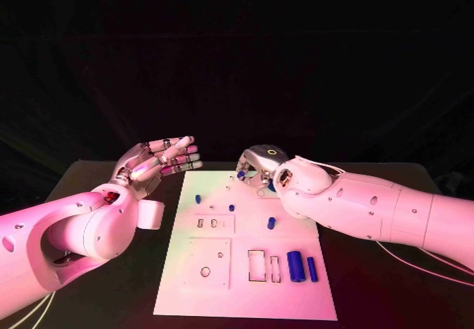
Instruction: Assemble the parts on the task board
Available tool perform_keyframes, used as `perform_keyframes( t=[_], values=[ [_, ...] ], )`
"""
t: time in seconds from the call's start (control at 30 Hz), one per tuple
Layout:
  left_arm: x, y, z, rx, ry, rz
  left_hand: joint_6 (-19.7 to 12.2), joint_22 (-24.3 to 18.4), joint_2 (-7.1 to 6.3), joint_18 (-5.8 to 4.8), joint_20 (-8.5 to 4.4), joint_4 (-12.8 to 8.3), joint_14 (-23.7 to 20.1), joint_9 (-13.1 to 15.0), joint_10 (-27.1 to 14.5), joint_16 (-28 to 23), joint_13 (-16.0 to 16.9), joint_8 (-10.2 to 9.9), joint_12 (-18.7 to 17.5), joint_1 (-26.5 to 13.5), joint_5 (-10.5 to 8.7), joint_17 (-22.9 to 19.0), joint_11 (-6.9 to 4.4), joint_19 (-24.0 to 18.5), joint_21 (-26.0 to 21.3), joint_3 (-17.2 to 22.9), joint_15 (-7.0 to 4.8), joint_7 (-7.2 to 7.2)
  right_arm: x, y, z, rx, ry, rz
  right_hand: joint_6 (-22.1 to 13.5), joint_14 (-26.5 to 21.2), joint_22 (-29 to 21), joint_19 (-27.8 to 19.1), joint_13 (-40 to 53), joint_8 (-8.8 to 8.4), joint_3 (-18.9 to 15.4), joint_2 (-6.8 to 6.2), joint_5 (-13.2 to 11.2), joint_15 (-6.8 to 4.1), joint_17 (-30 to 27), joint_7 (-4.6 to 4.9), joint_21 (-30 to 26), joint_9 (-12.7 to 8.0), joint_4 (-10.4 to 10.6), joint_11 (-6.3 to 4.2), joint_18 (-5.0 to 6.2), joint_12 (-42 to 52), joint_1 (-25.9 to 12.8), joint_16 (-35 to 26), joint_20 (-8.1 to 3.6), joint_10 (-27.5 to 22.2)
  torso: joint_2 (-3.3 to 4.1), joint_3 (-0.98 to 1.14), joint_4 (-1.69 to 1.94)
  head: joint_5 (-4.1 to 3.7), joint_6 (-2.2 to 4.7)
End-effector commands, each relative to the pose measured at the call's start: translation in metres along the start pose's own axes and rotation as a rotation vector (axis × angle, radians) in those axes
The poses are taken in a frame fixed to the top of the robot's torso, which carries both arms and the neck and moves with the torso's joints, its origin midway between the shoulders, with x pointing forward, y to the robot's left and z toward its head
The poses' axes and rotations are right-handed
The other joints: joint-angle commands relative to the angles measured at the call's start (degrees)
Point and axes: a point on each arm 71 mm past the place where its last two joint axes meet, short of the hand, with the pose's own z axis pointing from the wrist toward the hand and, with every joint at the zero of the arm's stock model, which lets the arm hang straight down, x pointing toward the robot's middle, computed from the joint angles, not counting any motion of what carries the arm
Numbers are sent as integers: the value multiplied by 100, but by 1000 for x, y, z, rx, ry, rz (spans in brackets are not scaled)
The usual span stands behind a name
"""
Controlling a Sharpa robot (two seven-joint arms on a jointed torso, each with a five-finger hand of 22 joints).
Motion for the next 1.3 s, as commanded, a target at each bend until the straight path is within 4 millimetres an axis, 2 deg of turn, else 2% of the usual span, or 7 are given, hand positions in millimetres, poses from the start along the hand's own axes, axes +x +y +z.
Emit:
perform_keyframes(
  t=[0.03, 0.47, 0.9, 1.17, 1.23, 1.3],
  values=[
    [3, -2, 0, 10, 29, -9, 37, -6, 72, 36, -7, -31, 14, 6, -16, -23, -1, -29, -36, 2, -15, -2, 12, -29, -23, 0, 25, 333, -1, 3, 5, 7, -51, -4, 91, 234, 12, 32, -5, 24, 38, -27, 6, -28, 6, -43, 24, 164, 15, 3, -97, -32, 17, 24, -23, 54, 22, 8, 21, -3, -1],
    [4, -4, 0, 15, 32, -8, 51, -8, 77, 36, -7, -41, 23, 9, -3, -25, 2, -29, -35, 9, -15, -1, 9, -29, -23, 1, 23, 329, 11, 10, 14, 6, -30, 2, 84, 234, 23, 35, -10, 19, 42, -30, 4, -28, 6, -40, 30, 167, 15, 4, -99, -41, 11, 25, -20, 54, 77, 2, 66, -15, 29],
    [3, -5, 1, 17, 33, -8, 32, -10, 81, 35, -7, -49, 22, 7, -4, -31, 1, -35, -39, 15, -14, -2, 9, -29, -23, 3, 23, 328, 18, 4, 17, 45, -6, -18, 66, 232, 8, 21, -21, 6, 49, -40, -10, -25, 2, -32, 19, 174, 21, 10, -96, -65, -13, 26, -14, 58, 88, 0, 72, -4, 20],
    [3, -5, 1, 16, 34, -8, 20, -12, 86, 35, -7, -56, 21, 6, -5, -35, 1, -40, -42, 22, -14, -2, 9, -30, -23, 7, 24, 328, 18, 3, 17, 54, -7, -22, 47, 230, 12, 18, -31, -9, 56, -59, -15, -22, 7, -25, 21, 179, 17, 15, -95, -88, -25, 31, -10, 53, 94, 6, 69, -6, 25],
    [3, -5, 1, 16, 35, -8, 19, -12, 87, 35, -7, -57, 21, 6, -5, -36, 1, -41, -43, 22, -14, -2, 10, -30, -24, 7, 24, 328, 18, 4, 17, 53, -5, -22, 17, 226, -5, 4, -43, -30, 58, -81, -34, -14, 0, -14, 8, 181, 22, 27, -91, -118, -49, 29, -3, 33, 98, 6, 72, -7, 26],
    [3, -5, 1, 15, 35, -9, 18, -12, 87, 35, -7, -57, 20, 6, -6, -37, 0, -41, -43, 23, -14, -2, 10, -30, -24, 7, 24, 329, 18, 4, 17, 52, -4, -19, -163, 211, -84, -48, -79, -143, 63, -138, -78, 19, -40, 34, -48, 151, 50, 69, -76, -205, -113, 3, 18, -72, 100, 5, 72, -5, 23]
  ],
)
